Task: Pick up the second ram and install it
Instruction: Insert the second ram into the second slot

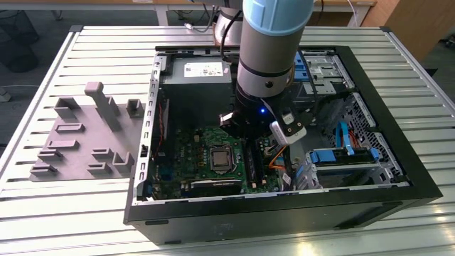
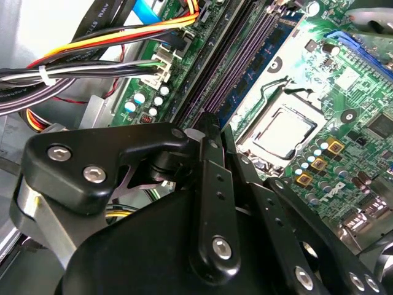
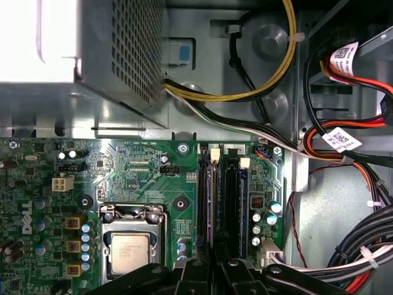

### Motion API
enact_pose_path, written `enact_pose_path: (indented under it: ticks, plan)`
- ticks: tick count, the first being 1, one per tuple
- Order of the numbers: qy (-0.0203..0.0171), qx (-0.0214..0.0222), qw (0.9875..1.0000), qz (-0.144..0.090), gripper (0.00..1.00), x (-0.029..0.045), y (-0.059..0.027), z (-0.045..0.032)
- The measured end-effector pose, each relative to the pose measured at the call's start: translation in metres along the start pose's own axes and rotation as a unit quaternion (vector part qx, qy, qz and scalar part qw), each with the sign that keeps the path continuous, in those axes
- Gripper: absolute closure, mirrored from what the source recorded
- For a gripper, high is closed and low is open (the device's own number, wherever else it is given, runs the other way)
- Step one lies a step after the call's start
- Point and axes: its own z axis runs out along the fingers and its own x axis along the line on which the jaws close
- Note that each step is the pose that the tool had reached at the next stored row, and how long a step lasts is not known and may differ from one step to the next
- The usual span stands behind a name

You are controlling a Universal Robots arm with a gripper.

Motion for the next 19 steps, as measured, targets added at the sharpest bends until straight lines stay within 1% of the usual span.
enact_pose_path:
  ticks: [6,10,19]
  plan:
    - [0.0,0.0,1.0,-0.004,0.86,-0.0003,0.0,0.0012]
    - [0.0,0.0,1.0,-0.004,0.86,-0.0035,0.0,0.0018]
    - [0.0,-0.0001,1.0,-0.003,0.86,-0.0031,-0.0018,0.003]
